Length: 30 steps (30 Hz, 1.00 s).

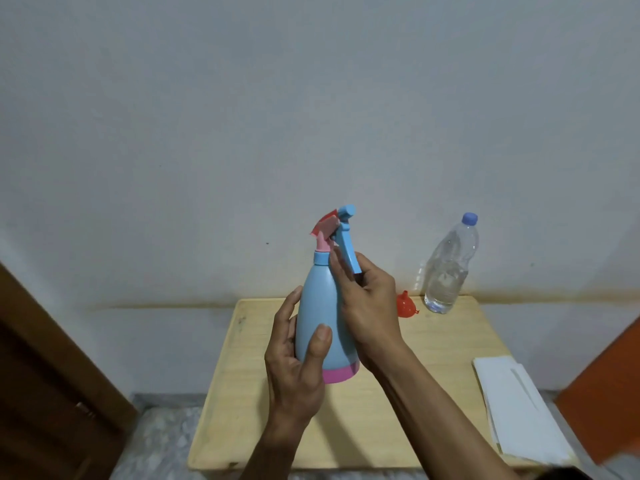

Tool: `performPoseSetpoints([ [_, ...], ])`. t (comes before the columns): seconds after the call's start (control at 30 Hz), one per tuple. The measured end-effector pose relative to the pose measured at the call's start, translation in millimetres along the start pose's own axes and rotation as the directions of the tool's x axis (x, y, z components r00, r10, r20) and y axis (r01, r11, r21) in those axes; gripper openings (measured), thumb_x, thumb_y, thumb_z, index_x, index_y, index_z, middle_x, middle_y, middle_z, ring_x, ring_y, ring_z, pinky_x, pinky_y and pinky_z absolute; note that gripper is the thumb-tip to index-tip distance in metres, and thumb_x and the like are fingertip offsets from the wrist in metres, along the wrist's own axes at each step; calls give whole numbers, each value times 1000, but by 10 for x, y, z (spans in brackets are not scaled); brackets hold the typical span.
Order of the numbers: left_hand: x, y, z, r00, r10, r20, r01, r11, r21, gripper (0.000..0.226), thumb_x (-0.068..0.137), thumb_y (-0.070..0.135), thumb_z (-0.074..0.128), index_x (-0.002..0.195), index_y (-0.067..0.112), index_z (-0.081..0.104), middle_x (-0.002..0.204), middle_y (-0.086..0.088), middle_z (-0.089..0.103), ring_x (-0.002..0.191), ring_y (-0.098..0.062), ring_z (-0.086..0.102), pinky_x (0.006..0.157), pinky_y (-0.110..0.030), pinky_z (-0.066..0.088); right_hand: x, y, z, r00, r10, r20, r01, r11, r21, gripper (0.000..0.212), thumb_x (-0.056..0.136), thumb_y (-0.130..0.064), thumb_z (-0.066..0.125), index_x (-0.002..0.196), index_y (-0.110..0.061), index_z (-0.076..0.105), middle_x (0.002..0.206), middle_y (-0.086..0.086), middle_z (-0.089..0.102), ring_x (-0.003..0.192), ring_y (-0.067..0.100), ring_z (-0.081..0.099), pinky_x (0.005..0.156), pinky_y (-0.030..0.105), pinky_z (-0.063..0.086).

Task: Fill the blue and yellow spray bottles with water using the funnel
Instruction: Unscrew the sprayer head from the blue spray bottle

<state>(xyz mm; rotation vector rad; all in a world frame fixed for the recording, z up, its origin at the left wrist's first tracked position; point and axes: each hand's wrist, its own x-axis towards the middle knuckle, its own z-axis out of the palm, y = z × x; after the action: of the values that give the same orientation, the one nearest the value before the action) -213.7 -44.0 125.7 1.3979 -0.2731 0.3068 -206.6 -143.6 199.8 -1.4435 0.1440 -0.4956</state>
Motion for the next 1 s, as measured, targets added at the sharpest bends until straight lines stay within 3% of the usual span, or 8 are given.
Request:
performPoseSetpoints([
  [0.17,4,56,-55,1000,-8,6,8,1000,-13,53,78,50,65,130,47,53,126,11,64,107,-26,69,77,-50,62,-45,-31,78,1000,-9,-18,10,1000,26,19,92,-38,73,100,-22,70,91,1,77,85,21,73,78,41,59],
  [0.3,4,77,-67,1000,0,0,0,1000,-5,56,79,48,64,132,40,52,127,12,63,109,-24,68,79,-46,62,-55,-40,115,1000,-25,-2,25,1000,-15,22,102,-33,58,92,-23,74,82,-8,72,77,9,64,73,32,52],
  [0.4,13,75,-79,1000,15,24,-15,1000,23,59,80,48,63,135,35,49,132,12,59,114,-21,65,80,-42,62,-63,-40,120,999,-31,24,31,999,-15,25,99,-40,62,91,-19,73,81,0,69,76,11,61,74,35,51],
  [0.53,8,69,-99,999,26,32,-27,999,41,62,81,49,63,138,30,48,135,10,56,118,-21,63,81,-37,61,-57,-20,149,1000,16,-23,-15,999,30,29,91,-47,71,109,-25,67,100,0,76,94,15,71,92,46,58],
  [0.6,9,70,-103,999,17,31,-18,999,46,64,80,51,63,138,30,48,135,12,56,117,-19,63,79,-33,61,-53,-24,152,999,12,-38,-11,999,35,20,93,-42,69,103,-25,66,94,0,77,88,14,70,89,50,56],
  [0.8,17,98,-111,998,16,56,-18,999,41,63,80,51,63,138,34,46,132,23,54,118,-15,62,80,-32,61,-44,-62,142,999,-35,-20,35,999,-31,22,92,-44,71,97,-24,75,90,-7,74,87,13,69,82,40,58],
  [0.9,22,98,-126,997,3,76,-6,999,42,63,78,52,65,137,40,45,134,19,53,119,-17,62,79,-31,61,-38,-56,148,998,-57,-11,56,998,-37,22,94,-42,69,103,-23,74,89,-9,73,85,8,67,79,33,56],
  [1.0,34,102,-170,994,-8,112,1,998,68,62,76,53,68,134,51,44,137,6,54,116,-21,63,77,-31,61,-35,-32,159,996,-79,-41,78,997,-28,23,97,-40,65,115,-27,68,100,-7,73,96,11,67,88,34,56],
])
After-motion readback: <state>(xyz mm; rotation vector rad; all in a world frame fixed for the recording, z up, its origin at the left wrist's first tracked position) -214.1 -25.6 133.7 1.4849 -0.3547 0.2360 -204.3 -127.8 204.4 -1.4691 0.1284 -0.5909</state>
